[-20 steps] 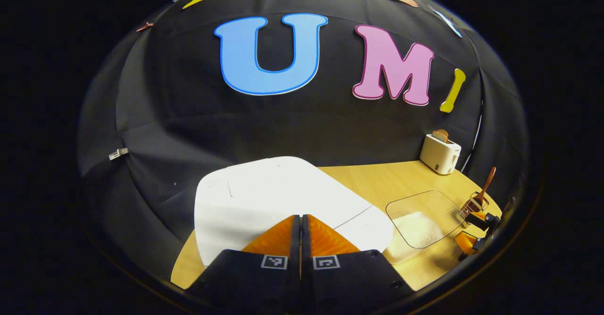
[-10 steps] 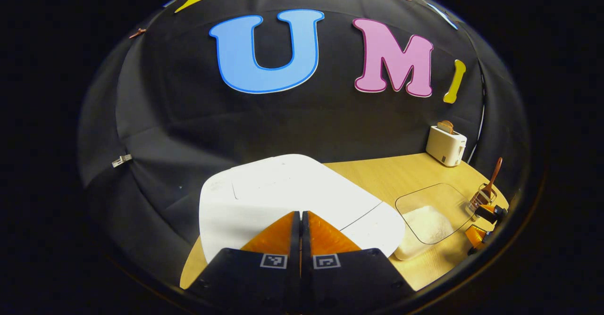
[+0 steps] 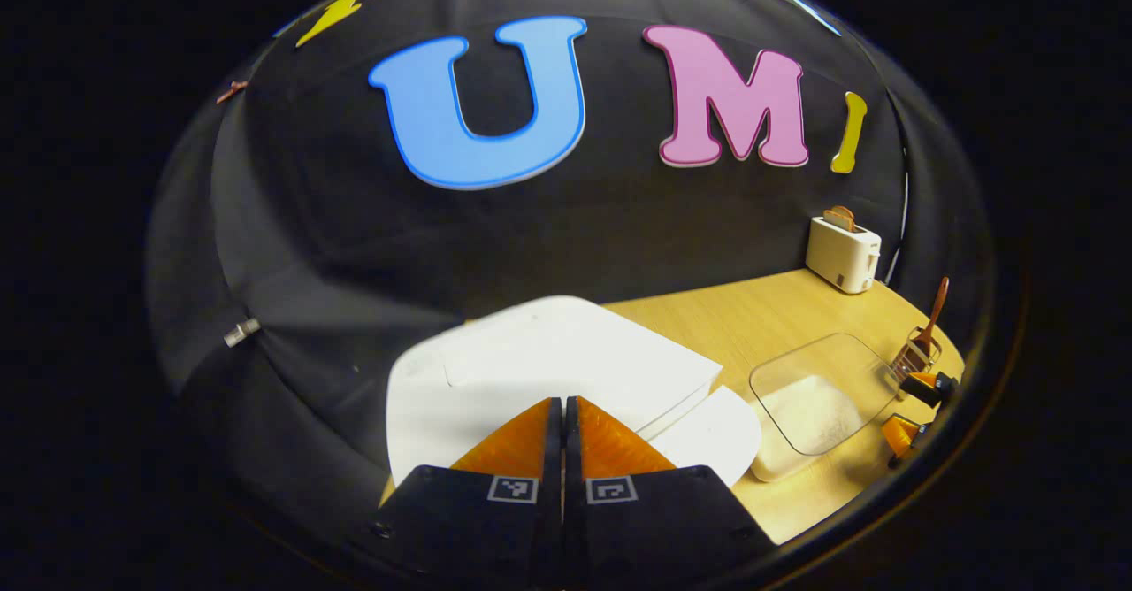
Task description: Close the left gripper, press the button to open the rice cooker; take a wooden spoon from the chopstick holder with the right hand, scoop a spoonful of rice and pour it into the rice cooker, then put the wooden spoon back into the chopstick holder.
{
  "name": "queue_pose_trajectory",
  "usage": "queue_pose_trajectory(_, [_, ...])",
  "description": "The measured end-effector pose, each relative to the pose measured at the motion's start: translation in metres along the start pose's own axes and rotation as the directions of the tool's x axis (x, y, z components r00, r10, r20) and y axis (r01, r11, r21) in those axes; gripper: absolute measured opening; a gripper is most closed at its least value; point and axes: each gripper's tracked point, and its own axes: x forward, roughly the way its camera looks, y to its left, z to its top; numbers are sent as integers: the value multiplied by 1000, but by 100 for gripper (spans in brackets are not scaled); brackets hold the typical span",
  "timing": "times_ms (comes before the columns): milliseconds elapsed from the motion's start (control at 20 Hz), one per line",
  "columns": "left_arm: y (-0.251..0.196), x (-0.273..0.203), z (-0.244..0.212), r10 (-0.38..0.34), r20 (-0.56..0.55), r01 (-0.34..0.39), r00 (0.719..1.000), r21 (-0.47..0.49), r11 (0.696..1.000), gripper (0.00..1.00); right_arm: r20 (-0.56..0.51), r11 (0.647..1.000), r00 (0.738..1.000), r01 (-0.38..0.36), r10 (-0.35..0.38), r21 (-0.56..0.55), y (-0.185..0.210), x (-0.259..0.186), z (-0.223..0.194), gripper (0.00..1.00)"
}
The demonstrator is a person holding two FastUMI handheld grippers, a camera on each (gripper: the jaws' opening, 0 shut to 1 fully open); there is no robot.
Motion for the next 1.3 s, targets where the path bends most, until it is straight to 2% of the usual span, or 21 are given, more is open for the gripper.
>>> queue_pose_trajectory(150, [24,-11,59,129,186,-141,974,50,989,6,0,1000,1000,0,0,-1,0,0,0,98])
queue_pose_trajectory(300, [52,-19,97,242,315,-274,918,60,960,6,0,1000,1000,0,0,-1,0,0,0,98])
queue_pose_trajectory(450, [61,-33,117,292,390,-303,873,-37,952,5,0,1000,1000,-1,1,0,0,0,0,98])
queue_pose_trajectory(550, [53,-45,113,291,430,-281,855,-89,956,5,1,1000,1000,-1,1,-1,0,0,0,98])
queue_pose_trajectory(650, [33,-61,104,262,459,-240,849,-108,965,22,1,1000,1000,-1,1,-1,0,0,0,98])
queue_pose_trajectory(700, [21,-68,93,237,467,-211,852,-107,972,45,1,1000,1000,-2,2,-1,1,0,0,98])
queue_pose_trajectory(850, [-14,-88,64,183,492,-143,851,-119,983,99,1,1000,1000,-30,30,0,6,-2,0,98])
queue_pose_trajectory(1100, [-89,-112,3,62,517,-1,854,-118,993,97,33,995,994,-103,103,-2,17,-13,10,98])
queue_pose_trajectory(1300, [-140,-118,-41,0,497,76,868,-133,988,97,95,1000,995,-25,27,-19,-15,-36,52,95])
